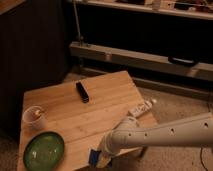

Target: Wipe the white sponge on the table

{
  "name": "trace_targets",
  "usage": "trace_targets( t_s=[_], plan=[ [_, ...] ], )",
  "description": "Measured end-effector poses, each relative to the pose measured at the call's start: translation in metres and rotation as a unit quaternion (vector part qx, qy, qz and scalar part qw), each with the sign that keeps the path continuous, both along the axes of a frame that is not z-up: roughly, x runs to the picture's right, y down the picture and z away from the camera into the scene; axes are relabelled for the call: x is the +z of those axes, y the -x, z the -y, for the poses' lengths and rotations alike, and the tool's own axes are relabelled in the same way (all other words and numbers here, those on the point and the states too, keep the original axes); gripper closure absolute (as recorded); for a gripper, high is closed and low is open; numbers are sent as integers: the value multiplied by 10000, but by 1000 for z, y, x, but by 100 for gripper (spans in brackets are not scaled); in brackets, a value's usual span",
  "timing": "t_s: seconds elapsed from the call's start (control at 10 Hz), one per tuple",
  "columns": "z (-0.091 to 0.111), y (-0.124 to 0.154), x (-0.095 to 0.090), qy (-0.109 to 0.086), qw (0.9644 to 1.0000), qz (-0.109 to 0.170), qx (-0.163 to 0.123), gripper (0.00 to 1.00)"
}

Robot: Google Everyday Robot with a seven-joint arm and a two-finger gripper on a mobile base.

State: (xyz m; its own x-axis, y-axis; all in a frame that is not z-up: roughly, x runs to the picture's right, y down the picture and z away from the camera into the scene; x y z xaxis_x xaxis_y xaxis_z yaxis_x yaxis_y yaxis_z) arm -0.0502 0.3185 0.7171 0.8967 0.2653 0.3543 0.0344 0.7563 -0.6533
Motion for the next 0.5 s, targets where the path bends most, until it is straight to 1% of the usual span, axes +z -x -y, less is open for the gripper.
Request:
trace_targets(
  t_s=[0.2, 0.4, 0.5],
  plan=[
    [-4, 39, 3, 11, 9995, 292, -146, 79],
    [-6, 62, 7, 0, 9985, 490, -247, 79],
    [-6, 67, 9, -12, 9982, 531, -265, 79]
  ],
)
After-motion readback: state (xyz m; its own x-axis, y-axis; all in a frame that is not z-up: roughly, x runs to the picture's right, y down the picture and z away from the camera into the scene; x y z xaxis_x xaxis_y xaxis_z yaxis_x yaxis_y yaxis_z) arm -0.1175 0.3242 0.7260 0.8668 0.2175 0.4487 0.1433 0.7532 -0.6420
